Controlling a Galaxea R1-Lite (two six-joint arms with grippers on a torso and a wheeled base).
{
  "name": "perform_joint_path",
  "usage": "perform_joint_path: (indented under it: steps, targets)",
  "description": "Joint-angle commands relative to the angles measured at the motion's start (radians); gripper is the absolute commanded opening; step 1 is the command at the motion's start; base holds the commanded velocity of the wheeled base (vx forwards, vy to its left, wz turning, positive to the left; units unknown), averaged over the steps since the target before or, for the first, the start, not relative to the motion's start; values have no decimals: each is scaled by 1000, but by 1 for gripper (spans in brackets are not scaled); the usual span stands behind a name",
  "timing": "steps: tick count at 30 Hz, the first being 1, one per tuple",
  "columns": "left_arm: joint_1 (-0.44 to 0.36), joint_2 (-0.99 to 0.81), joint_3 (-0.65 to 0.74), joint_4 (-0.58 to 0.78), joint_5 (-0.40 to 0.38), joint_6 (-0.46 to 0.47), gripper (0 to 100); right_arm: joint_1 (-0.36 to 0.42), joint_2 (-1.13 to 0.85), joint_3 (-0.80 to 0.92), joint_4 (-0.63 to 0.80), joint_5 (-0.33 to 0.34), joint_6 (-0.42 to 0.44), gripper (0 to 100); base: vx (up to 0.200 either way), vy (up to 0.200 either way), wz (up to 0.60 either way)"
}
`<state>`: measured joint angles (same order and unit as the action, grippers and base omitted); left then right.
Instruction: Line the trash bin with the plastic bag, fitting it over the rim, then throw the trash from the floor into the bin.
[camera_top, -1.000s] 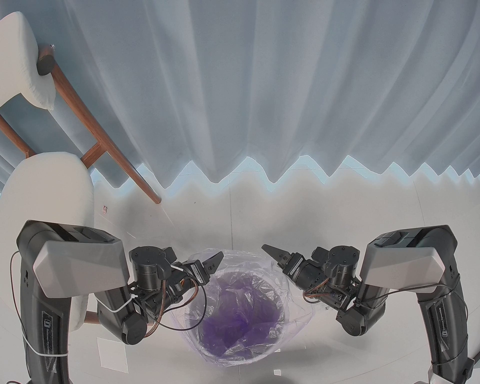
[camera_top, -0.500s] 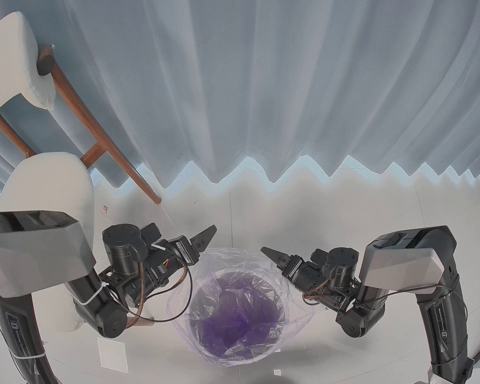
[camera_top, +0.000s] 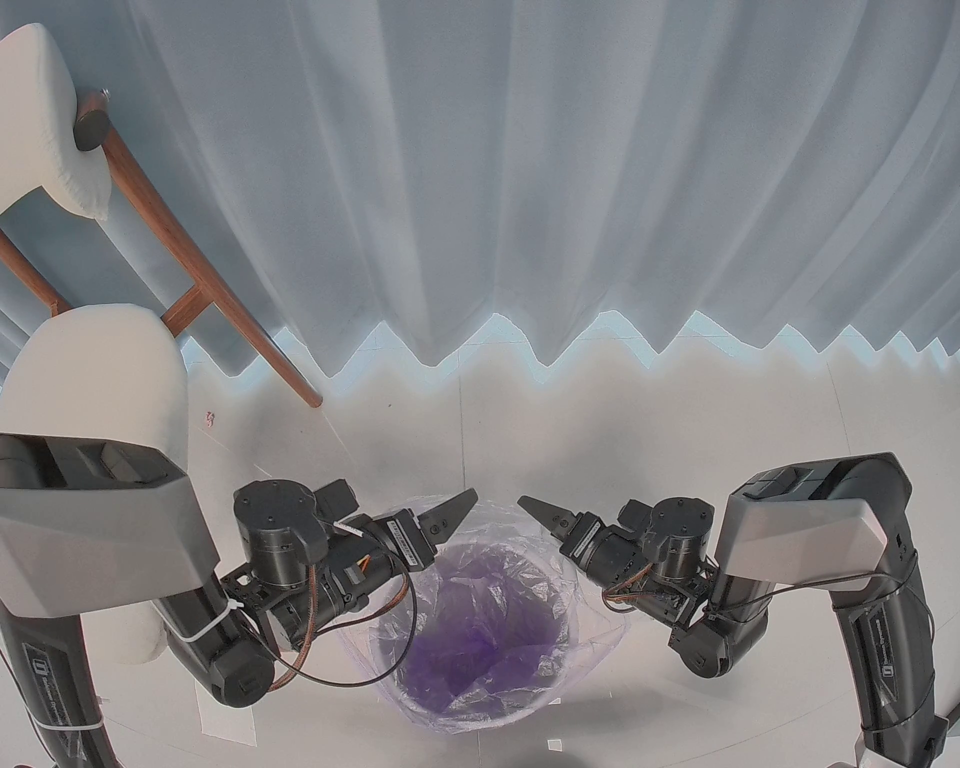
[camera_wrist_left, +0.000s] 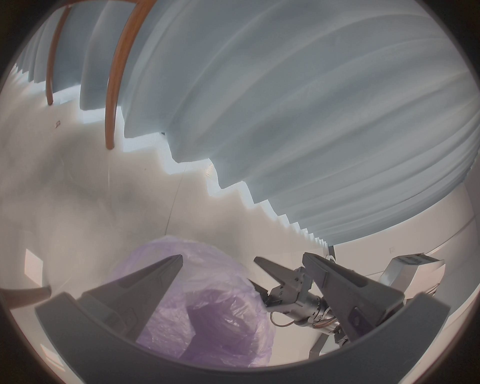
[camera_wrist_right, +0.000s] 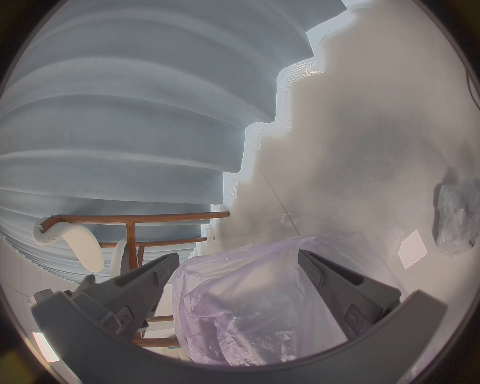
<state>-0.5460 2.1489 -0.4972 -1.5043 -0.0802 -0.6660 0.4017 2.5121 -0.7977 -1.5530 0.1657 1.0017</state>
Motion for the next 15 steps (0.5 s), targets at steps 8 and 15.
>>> perform_joint_path:
  steps: [8,15]
  targets:
    - [11,121,-12,-2,-23,-37,100,0,2,0,-15,1,0,100,0,0,0]
    - [49,143,-26,-2,-33,-34,100,0,4,0,-15,0,-2,100,0,0,0]
